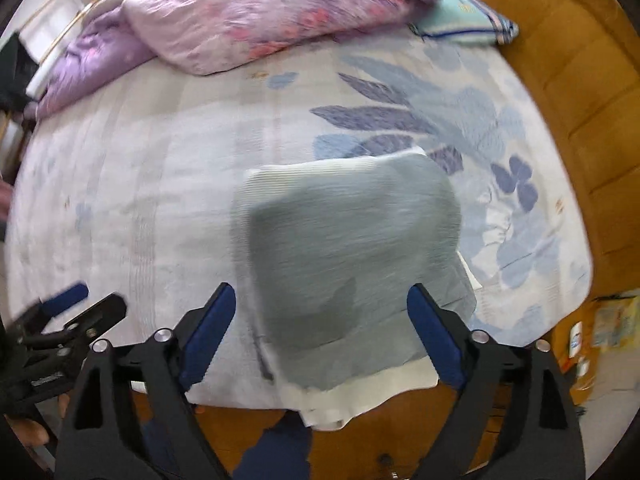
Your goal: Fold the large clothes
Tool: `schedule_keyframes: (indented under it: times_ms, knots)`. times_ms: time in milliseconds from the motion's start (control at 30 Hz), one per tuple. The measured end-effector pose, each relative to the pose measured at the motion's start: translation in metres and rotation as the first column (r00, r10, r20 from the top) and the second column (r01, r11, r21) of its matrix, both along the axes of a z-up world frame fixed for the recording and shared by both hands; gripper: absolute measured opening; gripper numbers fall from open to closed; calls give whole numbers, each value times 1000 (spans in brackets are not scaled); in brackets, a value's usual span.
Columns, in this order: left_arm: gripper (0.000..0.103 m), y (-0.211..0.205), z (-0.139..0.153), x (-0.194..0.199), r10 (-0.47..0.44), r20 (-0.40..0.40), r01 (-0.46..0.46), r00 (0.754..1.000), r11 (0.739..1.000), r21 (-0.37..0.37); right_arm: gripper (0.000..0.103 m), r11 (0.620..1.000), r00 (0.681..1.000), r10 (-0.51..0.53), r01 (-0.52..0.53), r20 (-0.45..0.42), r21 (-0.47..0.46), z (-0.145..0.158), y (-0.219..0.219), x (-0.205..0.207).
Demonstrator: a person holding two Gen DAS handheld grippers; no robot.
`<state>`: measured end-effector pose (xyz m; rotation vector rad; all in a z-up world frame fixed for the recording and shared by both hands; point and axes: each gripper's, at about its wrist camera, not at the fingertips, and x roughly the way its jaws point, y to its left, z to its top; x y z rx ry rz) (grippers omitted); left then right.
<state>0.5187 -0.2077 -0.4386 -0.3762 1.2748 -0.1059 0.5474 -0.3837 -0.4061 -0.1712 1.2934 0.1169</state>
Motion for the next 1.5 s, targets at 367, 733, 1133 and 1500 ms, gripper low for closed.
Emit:
schedule_keyframes:
  times_ms: [367, 733, 1133, 1500]
  knots:
    - [98, 107, 45, -46, -135, 82, 136, 987, 991, -2, 92, 983, 987, -109, 124, 114, -136, 57, 116, -67]
    - [98, 168, 95, -90, -120, 171, 112, 978, 992, 56, 95, 985, 980, -96, 118, 175, -126, 101, 177, -121]
    - [98, 181, 140, -174, 0, 258, -31, 966, 993, 115, 95, 998, 968, 11, 7, 249, -68, 133, 188, -192]
    - [98, 175, 197, -272, 71, 339, -135, 938, 977, 167, 95, 997, 951, 68, -71, 300, 1, 172, 180, -274]
